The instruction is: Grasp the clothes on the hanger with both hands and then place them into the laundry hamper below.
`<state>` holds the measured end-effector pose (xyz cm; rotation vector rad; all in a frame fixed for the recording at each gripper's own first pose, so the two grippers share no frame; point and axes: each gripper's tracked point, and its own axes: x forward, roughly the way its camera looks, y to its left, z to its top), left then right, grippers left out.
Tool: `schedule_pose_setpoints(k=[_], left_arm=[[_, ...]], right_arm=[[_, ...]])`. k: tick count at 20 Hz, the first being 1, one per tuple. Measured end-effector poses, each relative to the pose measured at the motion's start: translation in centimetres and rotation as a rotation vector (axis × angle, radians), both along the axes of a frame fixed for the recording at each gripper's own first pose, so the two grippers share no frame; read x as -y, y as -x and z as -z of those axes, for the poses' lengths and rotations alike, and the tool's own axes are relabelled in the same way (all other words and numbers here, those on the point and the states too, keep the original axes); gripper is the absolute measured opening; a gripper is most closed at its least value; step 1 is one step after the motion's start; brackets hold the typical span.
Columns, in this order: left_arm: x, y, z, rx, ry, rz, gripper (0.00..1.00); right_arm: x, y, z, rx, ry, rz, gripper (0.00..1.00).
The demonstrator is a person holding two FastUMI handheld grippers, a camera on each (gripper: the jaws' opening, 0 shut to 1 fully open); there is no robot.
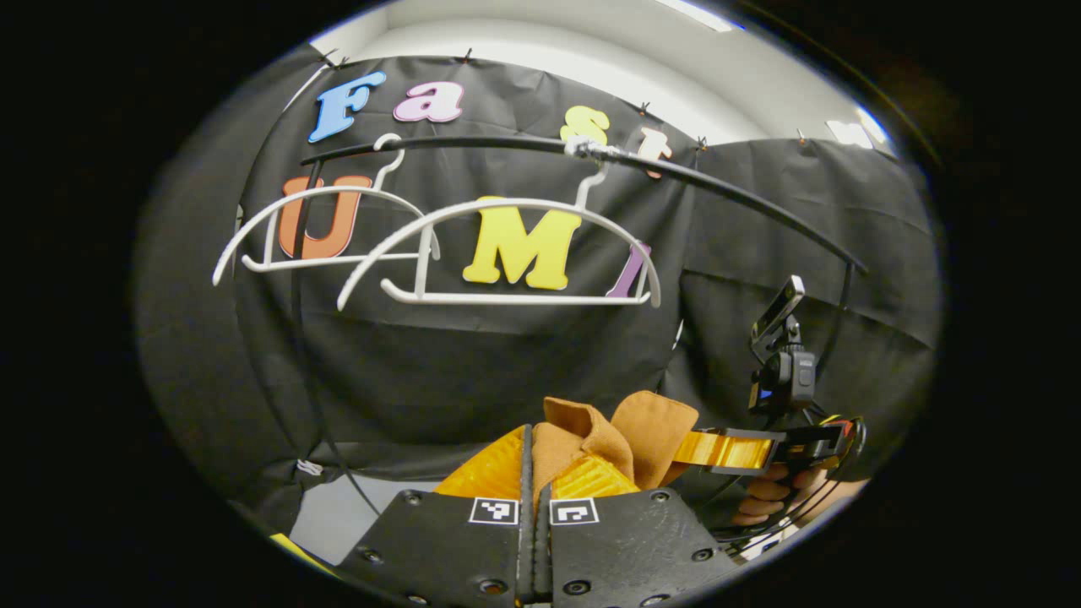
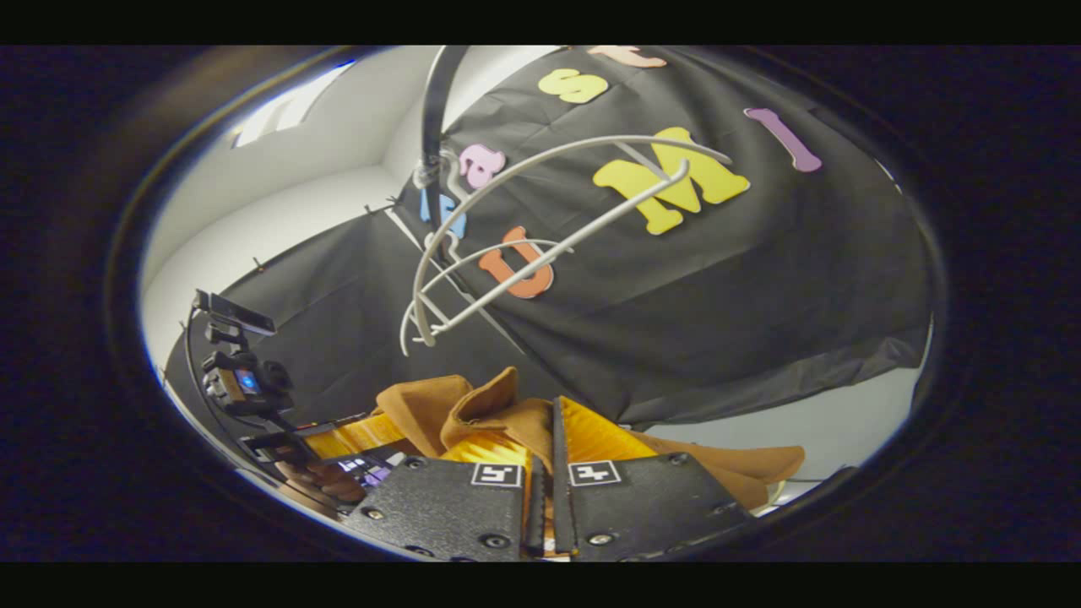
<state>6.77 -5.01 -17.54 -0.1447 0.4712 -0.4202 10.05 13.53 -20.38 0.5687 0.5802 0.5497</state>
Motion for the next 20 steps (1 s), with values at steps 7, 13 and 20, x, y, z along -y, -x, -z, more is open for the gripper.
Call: schedule_pose_setpoints(k=[7,13,20], left_arm=[[-1.0,-0.2,9.5,-0.163,-0.099,-0.083,0.00],[-1.7,0.5,16.7,-0.306,-0.116,-0.121,0.00],[-0.6,3.3,23.6,-0.493,-0.175,-0.126,0.00]], right_arm=[[1.0,-0.3,9.8,-0.164,0.102,0.111,0.07],[1.4,-0.9,16.9,-0.292,0.197,0.104,0.07],[2.5,1.1,26.2,-0.467,0.375,0.080,0.04]])
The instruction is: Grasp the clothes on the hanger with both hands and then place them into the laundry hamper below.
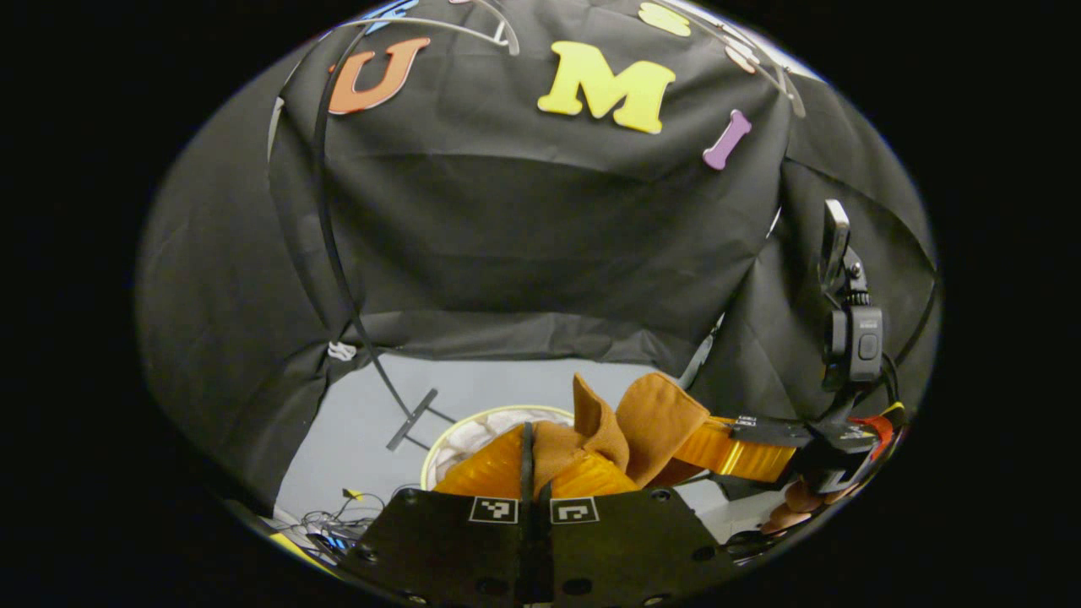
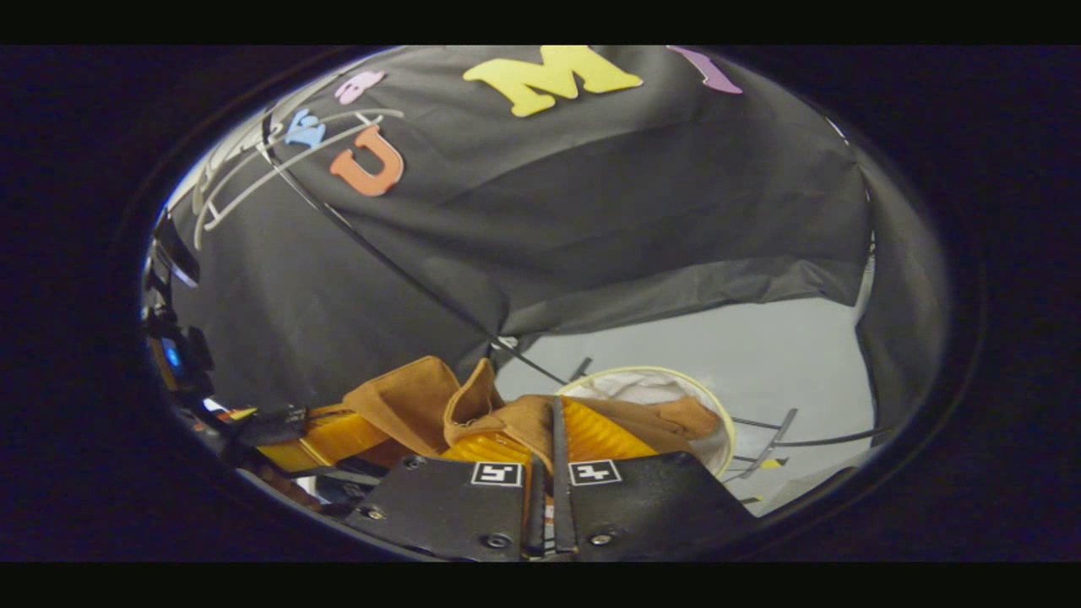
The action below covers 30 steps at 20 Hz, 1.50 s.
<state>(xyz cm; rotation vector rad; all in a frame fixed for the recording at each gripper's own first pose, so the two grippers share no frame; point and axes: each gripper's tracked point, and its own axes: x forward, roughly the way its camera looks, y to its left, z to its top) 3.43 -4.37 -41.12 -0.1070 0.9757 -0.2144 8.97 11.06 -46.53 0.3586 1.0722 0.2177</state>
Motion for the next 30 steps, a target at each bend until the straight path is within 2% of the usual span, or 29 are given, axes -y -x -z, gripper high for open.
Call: schedule_pose_setpoints(k=[4,5,6,7,9,10,11,14,15,16,18,19,20,21,22,24,27,28,29,30], left_arm=[[0.1,2.0,3.6,-0.122,-0.065,0.016,0.00],[-0.4,2.3,4.3,-0.144,-0.088,0.015,0.00],[-0.8,2.6,5.2,-0.177,-0.112,0.012,0.00],[-1.0,3.1,5.6,-0.208,-0.121,0.010,0.01],[-0.8,4.2,6.0,-0.286,-0.113,0.008,0.03],[-0.7,4.6,6.2,-0.317,-0.102,0.012,0.04],[-0.6,4.9,6.1,-0.332,-0.097,0.021,0.04],[-0.2,4.6,5.5,-0.318,-0.079,0.049,0.06],[0.2,4.4,4.9,-0.306,-0.064,0.061,0.22],[0.6,4.6,3.9,-0.294,-0.050,0.073,0.10],[0.8,4.8,2.1,-0.265,-0.037,0.098,0.59],[0.6,5.0,1.3,-0.249,-0.035,0.110,0.57],[0.5,5.1,0.5,-0.230,-0.034,0.121,0.62],[0.3,5.2,-0.4,-0.207,-0.035,0.131,0.80],[0.0,5.3,-1.3,-0.181,-0.036,0.139,0.84],[-0.8,5.7,-3.1,-0.135,-0.051,0.149,1.00],[-1.9,5.8,-7.1,-0.044,-0.065,0.138,0.97],[-2.4,5.7,-8.7,-0.009,-0.068,0.127,0.97],[-3.0,5.6,-10.9,0.041,-0.075,0.108,0.97],[-3.2,5.6,-12.8,0.084,-0.080,0.089,0.97]], right_arm=[[0.2,1.5,3.3,-0.110,0.130,-0.018,0.04],[0.7,2.1,4.1,-0.149,0.172,-0.012,0.07],[0.9,2.4,4.5,-0.181,0.189,-0.004,0.04],[1.6,2.8,5.1,-0.212,0.208,0.012,0.07],[2.7,3.5,5.3,-0.264,0.215,0.048,0.07],[2.8,4.1,5.0,-0.280,0.204,0.075,0.10],[2.9,4.3,4.6,-0.284,0.196,0.092,0.20],[4.2,4.4,2.8,-0.249,0.213,0.136,0.36],[4.7,4.3,1.7,-0.221,0.223,0.151,0.41],[4.9,4.4,0.6,-0.193,0.229,0.166,0.43],[5.4,4.9,-2.0,-0.140,0.243,0.200,0.51],[5.7,5.4,-3.3,-0.114,0.250,0.216,0.62],[6.1,6.3,-4.5,-0.086,0.256,0.234,0.64],[6.5,6.9,-5.8,-0.058,0.267,0.254,0.66],[7.1,7.3,-7.0,-0.028,0.277,0.273,0.66],[7.1,8.1,-9.8,0.027,0.298,0.302,0.66],[7.6,8.3,-15.0,0.142,0.330,0.335,0.66],[8.0,8.6,-16.8,0.183,0.339,0.343,0.63],[8.2,8.9,-18.7,0.228,0.343,0.344,0.66],[8.7,9.3,-20.3,0.271,0.350,0.343,0.63]])
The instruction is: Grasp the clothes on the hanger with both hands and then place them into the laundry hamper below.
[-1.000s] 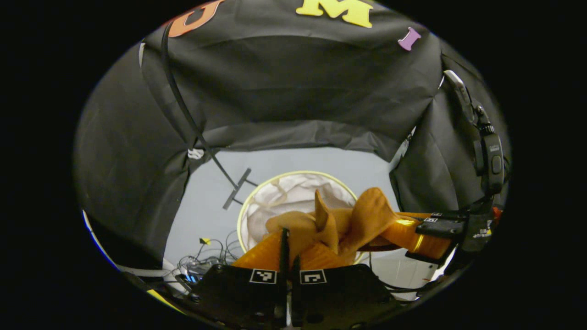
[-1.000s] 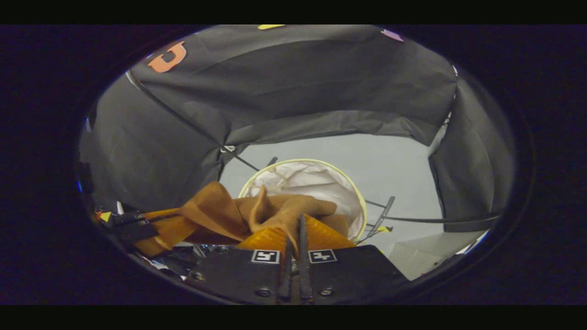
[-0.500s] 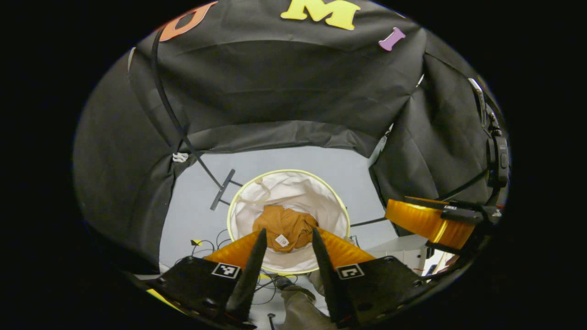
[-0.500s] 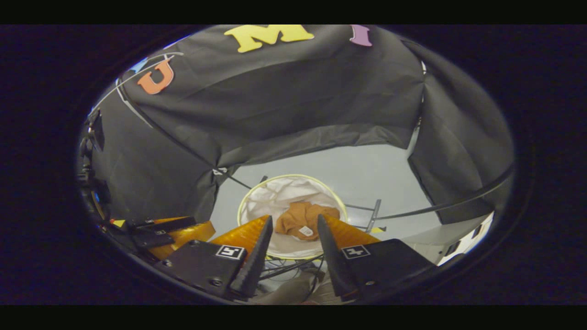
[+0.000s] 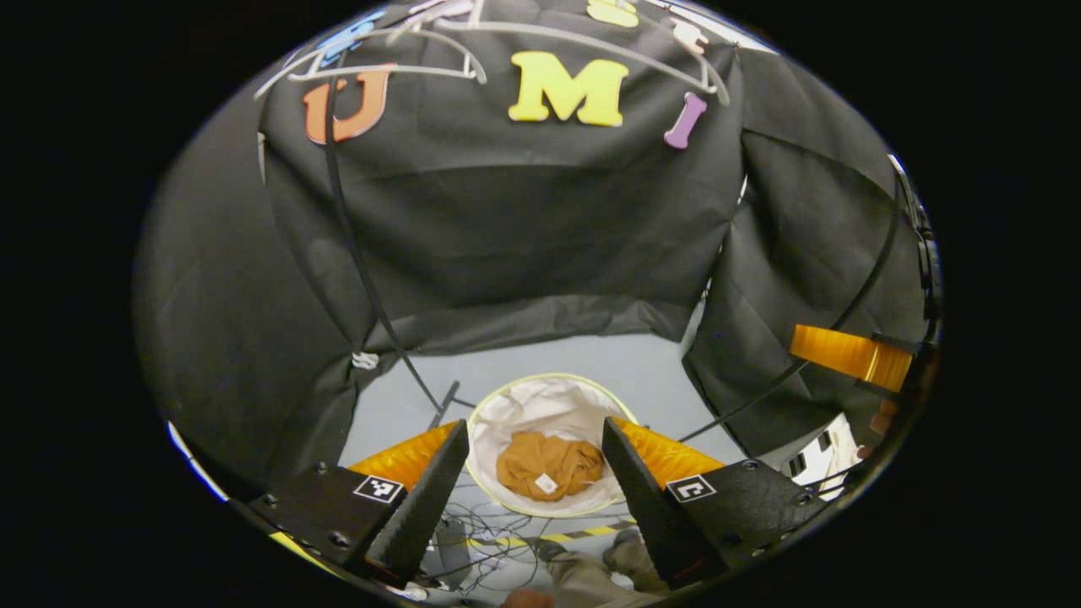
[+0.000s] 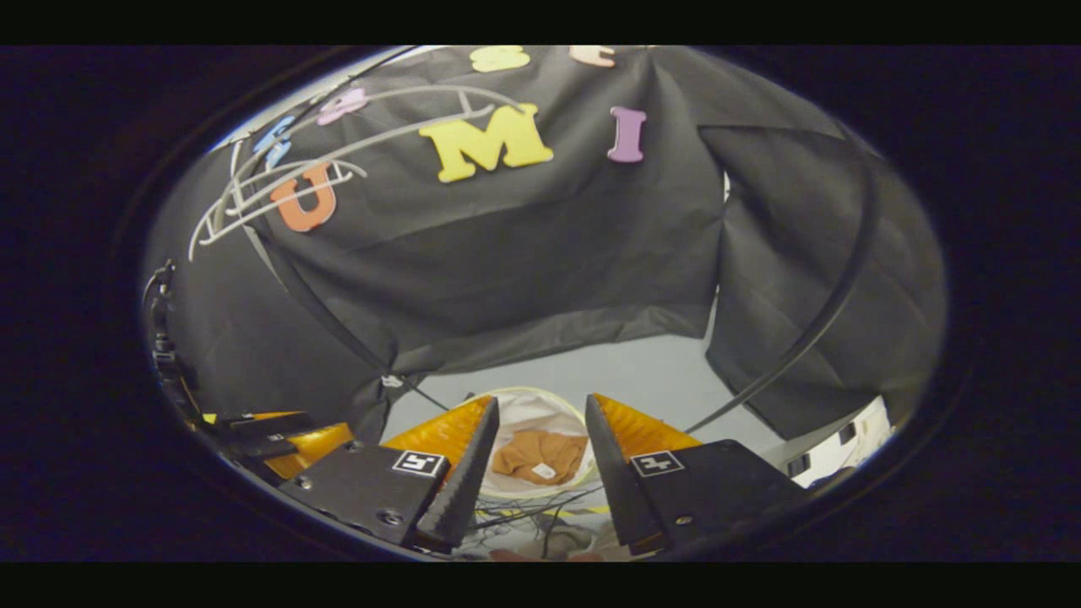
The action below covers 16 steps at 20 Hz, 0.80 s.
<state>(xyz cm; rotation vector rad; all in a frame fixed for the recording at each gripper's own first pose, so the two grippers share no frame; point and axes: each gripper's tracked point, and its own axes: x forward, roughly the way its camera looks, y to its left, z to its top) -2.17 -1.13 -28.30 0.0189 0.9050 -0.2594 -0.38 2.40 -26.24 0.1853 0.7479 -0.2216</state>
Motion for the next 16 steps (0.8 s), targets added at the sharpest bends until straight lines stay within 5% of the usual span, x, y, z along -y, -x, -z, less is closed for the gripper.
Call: schedule_pose_setpoints(k=[6,9,11,16], left_arm=[[-0.5,2.2,-13.9,0.336,-0.026,-0.121,0.96],[0.8,4.6,-21.1,0.504,-0.012,-0.173,1.00],[1.4,7.3,-25.2,0.594,0.014,-0.209,0.92],[2.9,13.4,-33.0,0.774,-0.004,-0.246,1.00]], right_arm=[[3.0,5.1,-12.3,0.257,0.058,-0.071,0.66],[4.8,8.2,-17.6,0.378,0.077,-0.118,0.94],[5.8,10.7,-19.8,0.439,0.081,-0.151,0.87],[7.3,16.3,-24.9,0.592,0.087,-0.235,0.96]])
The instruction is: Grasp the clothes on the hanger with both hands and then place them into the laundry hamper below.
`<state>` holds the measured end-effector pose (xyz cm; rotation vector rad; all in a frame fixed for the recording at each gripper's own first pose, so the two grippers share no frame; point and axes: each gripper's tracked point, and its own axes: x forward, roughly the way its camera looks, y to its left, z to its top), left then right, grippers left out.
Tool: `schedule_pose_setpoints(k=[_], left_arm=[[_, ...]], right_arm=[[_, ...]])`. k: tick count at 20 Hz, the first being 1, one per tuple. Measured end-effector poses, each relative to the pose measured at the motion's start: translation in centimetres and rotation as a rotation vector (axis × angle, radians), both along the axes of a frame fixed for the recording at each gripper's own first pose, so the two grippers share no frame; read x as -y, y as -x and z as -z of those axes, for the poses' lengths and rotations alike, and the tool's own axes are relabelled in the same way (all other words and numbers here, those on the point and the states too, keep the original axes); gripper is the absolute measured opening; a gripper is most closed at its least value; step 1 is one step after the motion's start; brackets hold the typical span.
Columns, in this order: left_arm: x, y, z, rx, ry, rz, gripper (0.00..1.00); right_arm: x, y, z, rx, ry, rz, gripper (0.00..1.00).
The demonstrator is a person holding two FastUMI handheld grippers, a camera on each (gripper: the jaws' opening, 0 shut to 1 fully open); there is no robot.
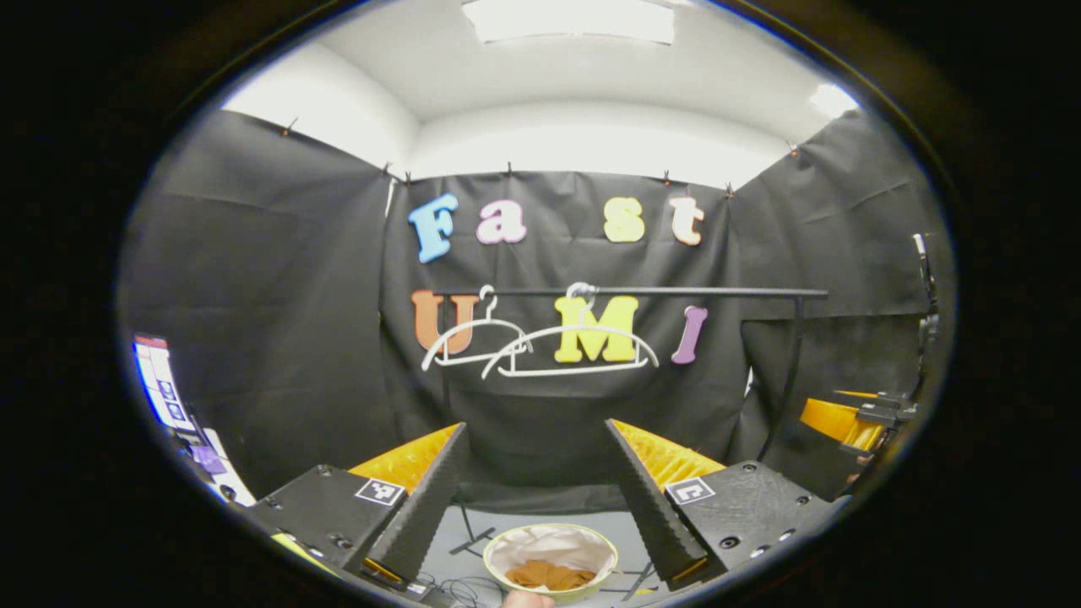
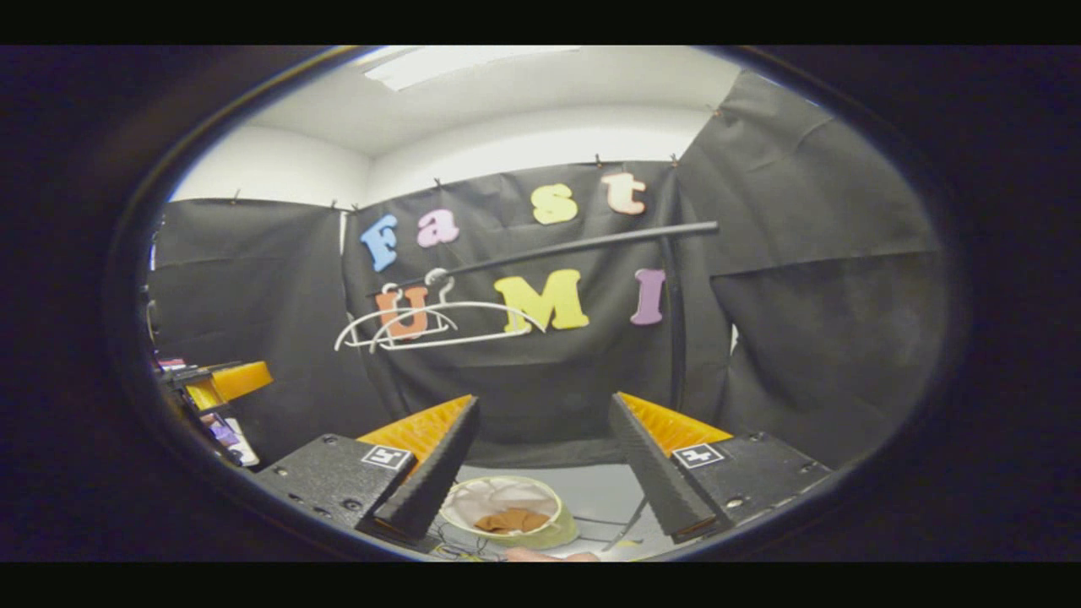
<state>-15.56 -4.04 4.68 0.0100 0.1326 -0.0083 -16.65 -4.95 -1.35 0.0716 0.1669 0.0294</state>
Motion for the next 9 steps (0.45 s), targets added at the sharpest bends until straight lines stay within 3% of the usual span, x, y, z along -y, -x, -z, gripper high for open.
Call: schedule_pose_setpoints(k=[4,9], left_arm=[[1.4,4.2,-3.5,0.079,-0.020,-0.004,1.00],[0.3,6.3,-5.1,0.108,-0.050,-0.044,1.00]], right_arm=[[1.8,2.4,-3.1,0.082,0.004,-0.009,0.99],[4.4,3.8,-5.6,0.149,0.031,0.032,0.99]])
